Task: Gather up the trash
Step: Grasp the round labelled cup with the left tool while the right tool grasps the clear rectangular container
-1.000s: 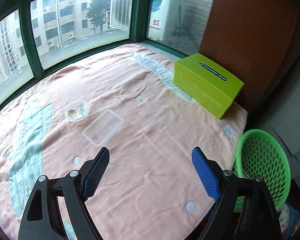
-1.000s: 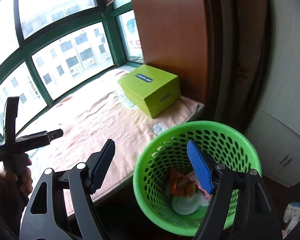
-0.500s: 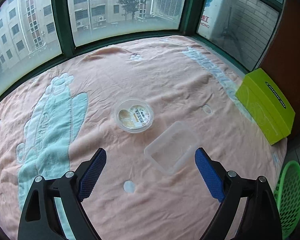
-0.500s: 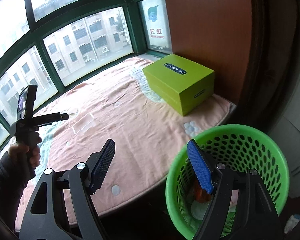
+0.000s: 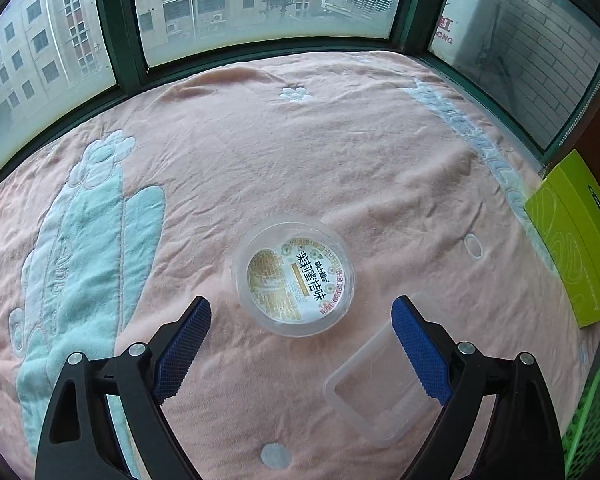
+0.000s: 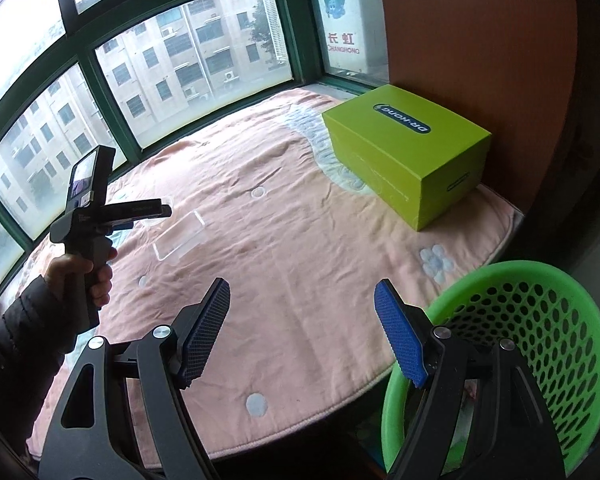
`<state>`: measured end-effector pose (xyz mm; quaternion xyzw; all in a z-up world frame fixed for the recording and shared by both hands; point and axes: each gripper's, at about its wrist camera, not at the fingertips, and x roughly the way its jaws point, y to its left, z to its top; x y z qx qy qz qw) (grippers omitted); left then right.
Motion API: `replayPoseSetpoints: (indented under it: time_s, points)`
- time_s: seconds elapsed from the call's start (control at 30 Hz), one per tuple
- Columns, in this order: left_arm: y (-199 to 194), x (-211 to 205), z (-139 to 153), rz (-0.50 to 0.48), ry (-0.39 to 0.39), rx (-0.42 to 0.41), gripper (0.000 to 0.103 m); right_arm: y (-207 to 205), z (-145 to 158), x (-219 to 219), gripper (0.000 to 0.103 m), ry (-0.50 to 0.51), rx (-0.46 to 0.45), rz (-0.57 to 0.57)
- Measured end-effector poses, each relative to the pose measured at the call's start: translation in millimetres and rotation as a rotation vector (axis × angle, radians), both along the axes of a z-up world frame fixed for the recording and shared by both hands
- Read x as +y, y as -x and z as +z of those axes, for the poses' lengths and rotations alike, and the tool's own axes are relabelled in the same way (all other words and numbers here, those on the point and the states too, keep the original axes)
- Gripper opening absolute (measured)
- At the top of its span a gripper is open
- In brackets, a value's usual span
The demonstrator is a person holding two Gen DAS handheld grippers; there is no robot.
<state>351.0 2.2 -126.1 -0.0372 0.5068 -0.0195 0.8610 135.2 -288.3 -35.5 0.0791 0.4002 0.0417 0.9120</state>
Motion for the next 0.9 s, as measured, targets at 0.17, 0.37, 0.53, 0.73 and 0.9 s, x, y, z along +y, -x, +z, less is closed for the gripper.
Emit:
replayPoseSetpoints:
  time_s: [0.17,0.37,0.53,0.73,0.9]
  points:
    - [-11,1,-8,0.001,-0.014,0.006,0.088,-12,-7,8,0.075,0.0,0.018,0.024]
    - [-15,7,-14,-0.008,0.014,0.014,0.066,-26,-15,23,0.075,0.006,0.041,0.065]
    - [-9,15,-7,-0.003,0.024,-0.006,0.065,-42,-21,37,0.075,-0.026,0.07,0.104]
    - [12,39,14,0.025,0.033,-0.049,0.065,-62,-28,61,0.075,-0.085,0.115,0.15]
    - [35,63,33,0.046,0.021,-0.088,0.065,-81,-33,88,0.074,-0.15,0.163,0.188]
